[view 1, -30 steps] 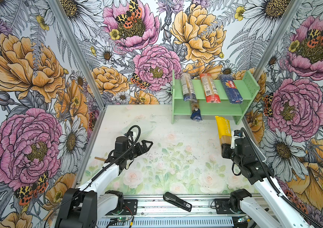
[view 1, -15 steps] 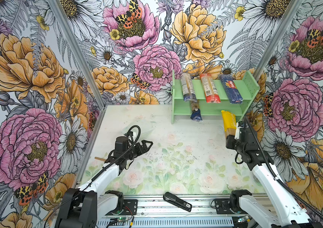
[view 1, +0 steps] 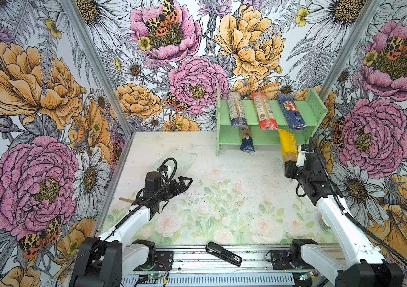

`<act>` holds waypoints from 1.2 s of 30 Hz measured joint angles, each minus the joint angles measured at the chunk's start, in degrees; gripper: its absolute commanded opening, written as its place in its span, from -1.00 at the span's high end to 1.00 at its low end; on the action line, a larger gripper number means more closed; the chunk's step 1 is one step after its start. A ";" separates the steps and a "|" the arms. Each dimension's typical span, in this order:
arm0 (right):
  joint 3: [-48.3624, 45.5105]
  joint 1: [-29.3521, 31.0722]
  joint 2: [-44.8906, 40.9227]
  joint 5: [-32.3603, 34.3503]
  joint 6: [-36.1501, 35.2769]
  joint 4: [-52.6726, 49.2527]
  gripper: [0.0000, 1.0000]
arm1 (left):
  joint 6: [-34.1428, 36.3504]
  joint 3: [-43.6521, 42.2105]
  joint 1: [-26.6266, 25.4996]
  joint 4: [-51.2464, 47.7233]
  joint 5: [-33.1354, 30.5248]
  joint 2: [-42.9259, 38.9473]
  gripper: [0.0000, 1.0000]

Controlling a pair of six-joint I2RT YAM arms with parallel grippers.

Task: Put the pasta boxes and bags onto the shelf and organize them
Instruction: 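Carry the upright yellow PASTATIME bag to the shelf front beside the blue-and-gold bag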

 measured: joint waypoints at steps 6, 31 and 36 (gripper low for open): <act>0.00 0.00 1.97 -0.28 -0.44 4.17 1.00 | 0.00 0.00 0.00 -0.17 0.00 -0.63 -0.98; 0.00 0.00 10.80 -1.38 -0.57 13.73 1.00 | 0.00 0.70 0.00 -0.44 0.00 -0.63 -0.97; 0.07 0.00 12.94 -1.75 -0.57 15.43 1.00 | 0.02 0.74 0.00 -0.46 0.00 -0.63 -0.98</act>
